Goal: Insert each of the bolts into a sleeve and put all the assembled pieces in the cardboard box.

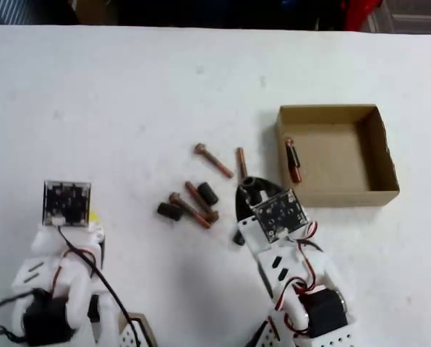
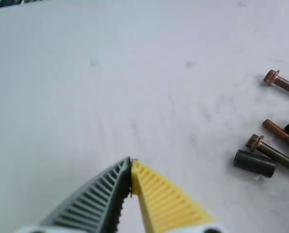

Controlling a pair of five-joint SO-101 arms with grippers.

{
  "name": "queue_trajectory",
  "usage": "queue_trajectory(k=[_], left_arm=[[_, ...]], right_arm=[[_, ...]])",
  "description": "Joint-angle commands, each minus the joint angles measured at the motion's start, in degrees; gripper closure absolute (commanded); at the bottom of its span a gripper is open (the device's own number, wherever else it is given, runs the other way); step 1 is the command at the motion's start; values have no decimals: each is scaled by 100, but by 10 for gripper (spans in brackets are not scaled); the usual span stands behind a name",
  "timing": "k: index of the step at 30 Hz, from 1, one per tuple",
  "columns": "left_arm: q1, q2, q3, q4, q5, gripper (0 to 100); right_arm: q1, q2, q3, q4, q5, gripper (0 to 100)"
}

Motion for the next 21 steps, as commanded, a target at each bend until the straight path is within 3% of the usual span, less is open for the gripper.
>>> queue_trajectory(k=[1,6,10,14,21], left_arm=[[101,1024,-703,-141,0,979],[514,2290,-1477,-167,35,978],[910,3081,-1899,-167,422,978],[1587,3846,-2127,-167,818,978],[2378,5279,-2927,-431,1626,976]], right_arm=[[75,-57,-44,-180,-62,982],[75,-57,35,-180,-70,982],[330,-57,62,-207,-79,982],[673,-66,70,-295,-615,982],[664,-66,53,-295,-624,982]])
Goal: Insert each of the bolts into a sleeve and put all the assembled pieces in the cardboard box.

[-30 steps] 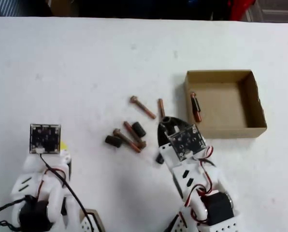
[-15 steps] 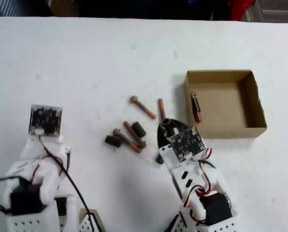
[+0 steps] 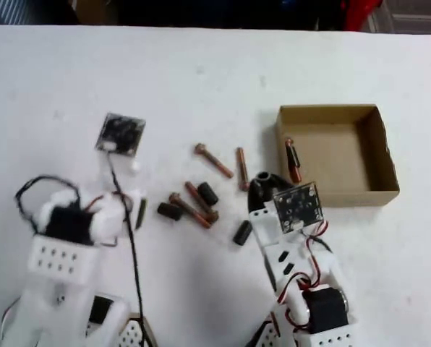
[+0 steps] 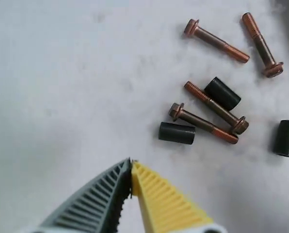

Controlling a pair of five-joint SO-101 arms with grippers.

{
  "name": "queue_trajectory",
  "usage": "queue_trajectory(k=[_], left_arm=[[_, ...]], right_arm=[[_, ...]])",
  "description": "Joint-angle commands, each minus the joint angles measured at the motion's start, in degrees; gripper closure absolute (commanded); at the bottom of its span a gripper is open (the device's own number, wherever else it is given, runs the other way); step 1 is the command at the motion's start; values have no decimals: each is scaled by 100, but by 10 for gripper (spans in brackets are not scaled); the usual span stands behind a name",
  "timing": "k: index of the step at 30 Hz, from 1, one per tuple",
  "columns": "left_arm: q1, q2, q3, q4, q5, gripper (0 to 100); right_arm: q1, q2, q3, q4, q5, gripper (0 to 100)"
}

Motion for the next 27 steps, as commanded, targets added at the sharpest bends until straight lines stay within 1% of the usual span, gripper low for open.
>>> queue_trajectory(k=[1,7,10,14,18,21,25,27], left_arm=[[207,752,-703,-334,519,976],[207,2070,-1468,-466,1240,976],[207,2668,-1890,-466,1837,976],[215,3389,-2382,-466,2479,976],[215,3996,-2796,-466,2945,976],[303,4418,-3024,-466,3156,976],[523,4963,-3288,-475,3165,976],[602,5235,-3376,-615,3323,976]], right_arm=[[66,-75,-62,-163,-88,982],[48,-75,-70,-163,-88,982],[48,-75,-70,-163,-97,982],[84,-75,-70,-145,-457,982],[101,-75,-35,-119,-501,982],[110,-75,-35,-119,-501,982],[435,-75,-26,-66,-615,982],[462,-75,-26,-48,-651,982]])
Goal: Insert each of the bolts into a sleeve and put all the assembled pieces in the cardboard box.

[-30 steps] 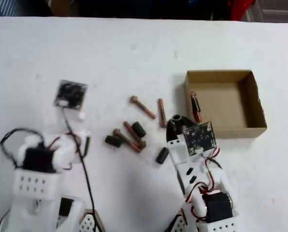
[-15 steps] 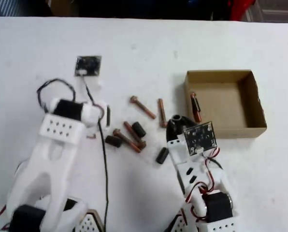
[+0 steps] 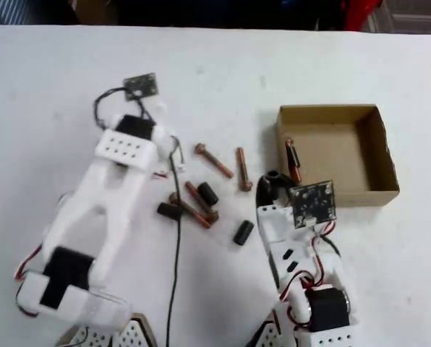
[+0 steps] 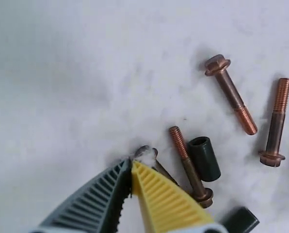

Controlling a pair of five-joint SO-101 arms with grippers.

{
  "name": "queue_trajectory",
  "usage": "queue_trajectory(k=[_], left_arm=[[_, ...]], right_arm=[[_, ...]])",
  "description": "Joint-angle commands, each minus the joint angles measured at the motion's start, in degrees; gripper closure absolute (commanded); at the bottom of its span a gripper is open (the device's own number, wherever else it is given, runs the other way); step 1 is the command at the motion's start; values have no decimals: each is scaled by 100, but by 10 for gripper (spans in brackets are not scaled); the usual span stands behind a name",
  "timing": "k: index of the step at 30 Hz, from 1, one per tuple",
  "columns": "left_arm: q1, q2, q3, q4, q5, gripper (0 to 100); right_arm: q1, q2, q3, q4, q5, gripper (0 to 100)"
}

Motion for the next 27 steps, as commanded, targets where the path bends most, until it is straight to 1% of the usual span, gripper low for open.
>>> queue_trajectory(k=[1,4,8,14,18,24,27], left_arm=[[171,303,-422,-290,360,976],[189,523,-431,-484,844,976],[180,549,-378,-440,1108,976],[189,585,-369,70,1459,976],[233,593,-290,202,1495,976],[532,576,281,-422,1495,976],[523,576,316,-404,1495,976]], right_arm=[[92,-75,-26,-48,-88,982],[92,-75,26,-57,-70,982],[92,-75,62,-75,-53,982],[92,-75,97,-75,-44,981],[92,-75,97,-75,-44,981],[92,-75,97,-75,-44,981],[92,-75,97,-75,-44,981]])
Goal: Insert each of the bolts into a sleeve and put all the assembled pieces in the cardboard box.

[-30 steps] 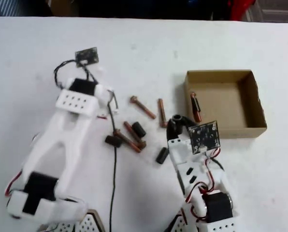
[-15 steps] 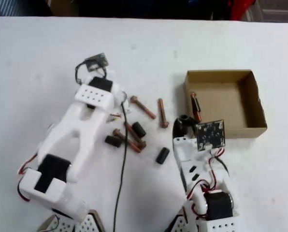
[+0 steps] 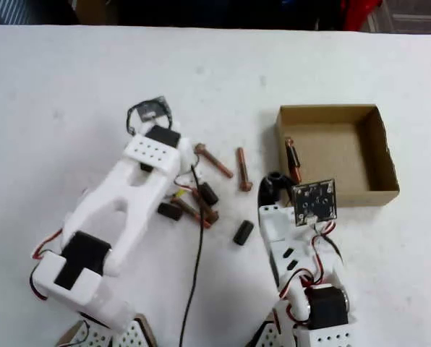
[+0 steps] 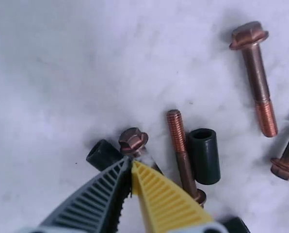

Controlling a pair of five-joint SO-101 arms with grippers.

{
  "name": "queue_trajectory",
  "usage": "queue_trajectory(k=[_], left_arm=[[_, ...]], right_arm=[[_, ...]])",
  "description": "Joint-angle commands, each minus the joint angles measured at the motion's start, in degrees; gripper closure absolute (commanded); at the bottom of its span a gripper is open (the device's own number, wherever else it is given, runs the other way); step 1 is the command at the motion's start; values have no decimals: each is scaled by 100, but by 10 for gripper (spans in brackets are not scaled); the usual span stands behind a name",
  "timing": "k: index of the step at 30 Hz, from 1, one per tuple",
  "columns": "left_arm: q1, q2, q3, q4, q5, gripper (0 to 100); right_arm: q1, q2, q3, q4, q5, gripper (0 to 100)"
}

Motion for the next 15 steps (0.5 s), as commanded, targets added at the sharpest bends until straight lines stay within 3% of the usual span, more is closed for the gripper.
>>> queue_trajectory(k=[1,15], left_arm=[[57,-22,0,-97,53,976],[101,-31,141,-193,26,976]], right_arm=[[31,-75,-44,-75,-9,981],[31,-75,-44,-75,-9,981]])
